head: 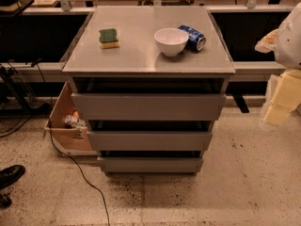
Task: Open middle drawer
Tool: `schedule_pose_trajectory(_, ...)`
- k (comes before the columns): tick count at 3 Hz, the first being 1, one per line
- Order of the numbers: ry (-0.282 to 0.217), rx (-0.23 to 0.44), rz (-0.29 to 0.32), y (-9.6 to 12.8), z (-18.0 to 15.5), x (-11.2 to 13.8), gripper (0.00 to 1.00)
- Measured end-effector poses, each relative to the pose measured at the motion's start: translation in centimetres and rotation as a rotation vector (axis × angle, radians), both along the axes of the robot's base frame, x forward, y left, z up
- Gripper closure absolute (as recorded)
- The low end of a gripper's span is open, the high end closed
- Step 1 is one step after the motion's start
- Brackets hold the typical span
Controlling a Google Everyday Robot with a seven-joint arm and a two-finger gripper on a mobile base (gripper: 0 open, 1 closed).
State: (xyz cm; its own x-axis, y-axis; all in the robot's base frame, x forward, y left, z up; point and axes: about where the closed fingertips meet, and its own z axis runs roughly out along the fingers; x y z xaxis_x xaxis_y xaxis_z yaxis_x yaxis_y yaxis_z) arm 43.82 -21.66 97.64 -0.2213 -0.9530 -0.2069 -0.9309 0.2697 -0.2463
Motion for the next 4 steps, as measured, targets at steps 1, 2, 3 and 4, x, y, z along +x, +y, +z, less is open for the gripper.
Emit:
schedule_pose_trajectory(1, 0.0, 0.005, 0.0, 0.1, -0.4, 0.1, 0.0)
schedule_pose_trajectory(2, 0.004, 0.03, 0.001, 0.4, -2.6, 0.8, 0.0)
schedule_pose_trajectory(3, 0.022, 0.088, 0.019, 1.6, -7.7, 2.2, 0.0)
schedule_pose_trajectory(4, 0.048, 0.142, 0.075, 3.9, -15.4, 3.8, 0.0)
